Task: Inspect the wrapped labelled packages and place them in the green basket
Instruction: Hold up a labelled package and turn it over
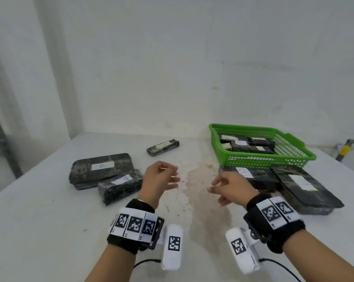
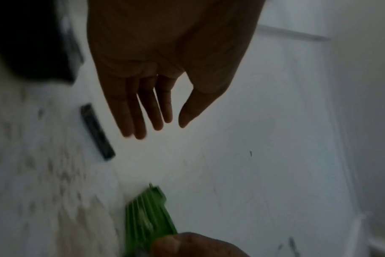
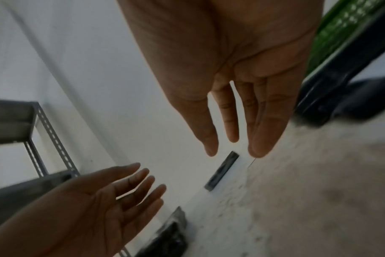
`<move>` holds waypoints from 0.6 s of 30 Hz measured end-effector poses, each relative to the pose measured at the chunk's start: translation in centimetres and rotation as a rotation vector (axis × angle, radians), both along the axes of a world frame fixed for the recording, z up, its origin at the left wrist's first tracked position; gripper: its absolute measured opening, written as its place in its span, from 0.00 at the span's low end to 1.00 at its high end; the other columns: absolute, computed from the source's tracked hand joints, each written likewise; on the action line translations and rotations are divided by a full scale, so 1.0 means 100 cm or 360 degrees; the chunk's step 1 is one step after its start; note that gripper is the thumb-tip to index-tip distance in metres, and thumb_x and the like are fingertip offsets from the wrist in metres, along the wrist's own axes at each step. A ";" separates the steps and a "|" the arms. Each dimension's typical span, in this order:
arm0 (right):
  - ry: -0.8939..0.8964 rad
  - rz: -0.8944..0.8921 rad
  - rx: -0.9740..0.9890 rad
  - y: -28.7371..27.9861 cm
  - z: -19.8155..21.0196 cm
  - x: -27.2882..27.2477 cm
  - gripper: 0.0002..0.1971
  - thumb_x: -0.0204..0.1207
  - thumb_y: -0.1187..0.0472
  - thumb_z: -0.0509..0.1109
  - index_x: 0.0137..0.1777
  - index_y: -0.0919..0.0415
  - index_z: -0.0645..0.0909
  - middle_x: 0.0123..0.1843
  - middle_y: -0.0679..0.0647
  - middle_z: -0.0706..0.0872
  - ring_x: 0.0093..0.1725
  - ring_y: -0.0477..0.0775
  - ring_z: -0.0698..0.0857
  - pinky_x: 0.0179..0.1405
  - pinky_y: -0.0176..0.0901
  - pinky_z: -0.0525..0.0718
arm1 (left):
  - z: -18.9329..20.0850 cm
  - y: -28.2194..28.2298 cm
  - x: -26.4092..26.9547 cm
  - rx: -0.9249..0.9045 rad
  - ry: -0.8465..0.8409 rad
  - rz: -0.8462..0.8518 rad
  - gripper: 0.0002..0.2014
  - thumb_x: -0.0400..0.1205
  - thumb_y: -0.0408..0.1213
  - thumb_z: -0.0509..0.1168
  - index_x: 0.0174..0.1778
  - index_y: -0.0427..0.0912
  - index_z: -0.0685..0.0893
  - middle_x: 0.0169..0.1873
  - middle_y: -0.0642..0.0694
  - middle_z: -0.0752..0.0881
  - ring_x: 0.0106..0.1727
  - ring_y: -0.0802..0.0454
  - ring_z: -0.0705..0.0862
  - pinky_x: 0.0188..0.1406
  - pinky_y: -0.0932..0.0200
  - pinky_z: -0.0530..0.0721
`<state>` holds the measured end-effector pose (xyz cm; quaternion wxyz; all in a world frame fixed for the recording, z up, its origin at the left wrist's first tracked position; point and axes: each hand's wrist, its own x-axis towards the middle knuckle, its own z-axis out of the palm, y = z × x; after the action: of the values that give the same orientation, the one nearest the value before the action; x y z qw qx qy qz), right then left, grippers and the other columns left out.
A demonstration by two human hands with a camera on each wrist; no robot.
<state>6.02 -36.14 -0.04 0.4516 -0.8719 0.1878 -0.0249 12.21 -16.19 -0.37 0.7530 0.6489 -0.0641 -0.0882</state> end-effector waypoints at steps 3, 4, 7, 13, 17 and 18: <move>-0.0027 0.0079 0.0313 0.034 -0.004 0.010 0.09 0.76 0.64 0.77 0.49 0.67 0.81 0.39 0.61 0.84 0.27 0.55 0.85 0.26 0.40 0.87 | 0.001 0.046 0.011 0.0642 -0.0439 0.0333 0.10 0.79 0.36 0.74 0.51 0.39 0.81 0.49 0.38 0.86 0.48 0.46 0.84 0.43 0.56 0.82; -0.0035 0.0087 0.0420 0.045 -0.007 0.013 0.08 0.77 0.65 0.76 0.49 0.68 0.81 0.39 0.62 0.84 0.27 0.55 0.84 0.26 0.39 0.87 | -0.001 0.064 0.015 0.0881 -0.0492 0.0433 0.14 0.77 0.38 0.76 0.54 0.40 0.80 0.53 0.39 0.84 0.53 0.44 0.82 0.50 0.53 0.81; -0.0069 0.0065 0.0715 0.068 -0.017 0.022 0.06 0.78 0.67 0.74 0.50 0.69 0.82 0.39 0.63 0.83 0.28 0.55 0.84 0.25 0.38 0.86 | -0.011 0.109 0.031 0.1490 -0.0324 0.0481 0.30 0.74 0.48 0.78 0.67 0.40 0.75 0.68 0.35 0.74 0.71 0.34 0.72 0.71 0.41 0.73; -0.0106 0.0062 0.1157 0.101 -0.029 0.037 0.05 0.80 0.67 0.72 0.52 0.69 0.82 0.44 0.64 0.86 0.35 0.58 0.87 0.31 0.39 0.88 | -0.019 0.138 0.044 0.1870 -0.0243 0.0008 0.34 0.73 0.47 0.79 0.70 0.36 0.74 0.63 0.39 0.80 0.61 0.43 0.79 0.55 0.56 0.77; -0.0148 0.0036 0.1337 0.107 -0.032 0.042 0.07 0.80 0.64 0.72 0.51 0.68 0.82 0.45 0.66 0.87 0.36 0.58 0.89 0.32 0.40 0.89 | -0.007 0.136 0.040 0.1897 -0.0423 0.0039 0.15 0.76 0.42 0.76 0.47 0.40 0.77 0.41 0.46 0.79 0.42 0.50 0.76 0.33 0.59 0.69; -0.0152 0.0030 0.1352 0.106 -0.033 0.044 0.08 0.80 0.62 0.72 0.52 0.68 0.82 0.45 0.66 0.87 0.37 0.59 0.88 0.33 0.40 0.89 | -0.004 0.136 0.039 0.1798 -0.0443 0.0077 0.15 0.75 0.42 0.76 0.44 0.39 0.77 0.37 0.46 0.78 0.38 0.51 0.76 0.31 0.59 0.69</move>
<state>10.38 -25.51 -3.33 0.7791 -0.6079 0.1522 0.0185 16.13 -2.63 -0.76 0.2763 0.9568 -0.0907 -0.0055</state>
